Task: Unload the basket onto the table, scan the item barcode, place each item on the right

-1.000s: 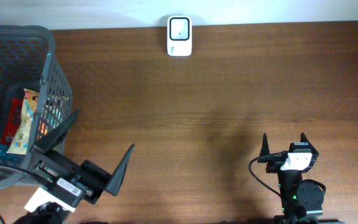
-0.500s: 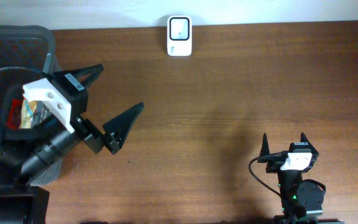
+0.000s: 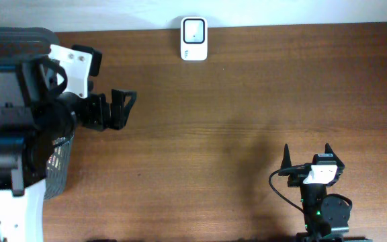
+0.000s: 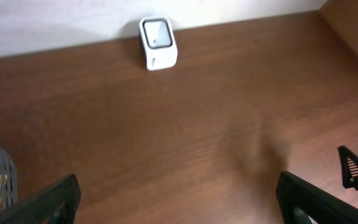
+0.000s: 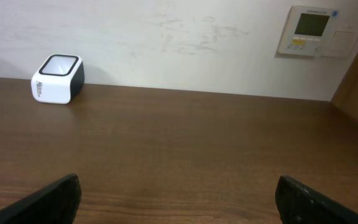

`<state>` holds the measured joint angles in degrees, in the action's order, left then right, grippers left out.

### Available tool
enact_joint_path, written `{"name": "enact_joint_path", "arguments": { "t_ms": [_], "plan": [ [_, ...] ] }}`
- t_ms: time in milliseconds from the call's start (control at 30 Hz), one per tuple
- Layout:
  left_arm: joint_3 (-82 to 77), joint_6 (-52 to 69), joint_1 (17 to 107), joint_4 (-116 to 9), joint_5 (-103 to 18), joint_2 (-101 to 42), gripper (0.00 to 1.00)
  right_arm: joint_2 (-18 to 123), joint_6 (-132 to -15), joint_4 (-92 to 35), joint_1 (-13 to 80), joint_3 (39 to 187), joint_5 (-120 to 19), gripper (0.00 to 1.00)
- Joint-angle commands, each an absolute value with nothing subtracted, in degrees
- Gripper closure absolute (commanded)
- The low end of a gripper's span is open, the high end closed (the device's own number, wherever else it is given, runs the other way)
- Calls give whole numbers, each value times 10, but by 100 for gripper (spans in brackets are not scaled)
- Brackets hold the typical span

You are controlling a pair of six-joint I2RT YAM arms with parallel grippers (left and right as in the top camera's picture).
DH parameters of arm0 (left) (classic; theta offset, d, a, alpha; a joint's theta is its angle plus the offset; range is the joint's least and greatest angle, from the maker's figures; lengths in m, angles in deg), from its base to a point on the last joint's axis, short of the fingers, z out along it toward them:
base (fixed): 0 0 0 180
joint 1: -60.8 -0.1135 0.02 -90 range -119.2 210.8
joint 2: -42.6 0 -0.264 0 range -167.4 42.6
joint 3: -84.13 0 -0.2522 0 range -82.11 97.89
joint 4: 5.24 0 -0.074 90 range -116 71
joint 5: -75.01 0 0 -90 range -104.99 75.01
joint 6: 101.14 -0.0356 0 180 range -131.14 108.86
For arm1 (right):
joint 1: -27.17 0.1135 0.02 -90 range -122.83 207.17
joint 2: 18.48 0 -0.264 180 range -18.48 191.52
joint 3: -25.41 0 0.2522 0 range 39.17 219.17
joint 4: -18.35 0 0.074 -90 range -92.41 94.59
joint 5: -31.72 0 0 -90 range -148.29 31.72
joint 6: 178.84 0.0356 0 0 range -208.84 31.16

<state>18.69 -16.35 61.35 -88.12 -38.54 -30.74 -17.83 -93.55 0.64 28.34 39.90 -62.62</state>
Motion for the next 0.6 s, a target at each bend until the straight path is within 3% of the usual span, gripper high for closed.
{"name": "enact_joint_path", "arguments": {
  "t_ms": [0,133,300,567],
  "plan": [
    [196,-175,613,-884,-369,-315,1,-181,-935,4,287,395,-635,2],
    [196,-170,652,-927,-265,-337,1,-181,-935,4,287,395,-635,2],
    [196,-164,671,-904,-300,-345,1,-181,-935,4,287,395,-635,2],
    [194,-164,672,-907,-459,-357,1,-181,-935,4,287,395,-635,2]
  ]
}}
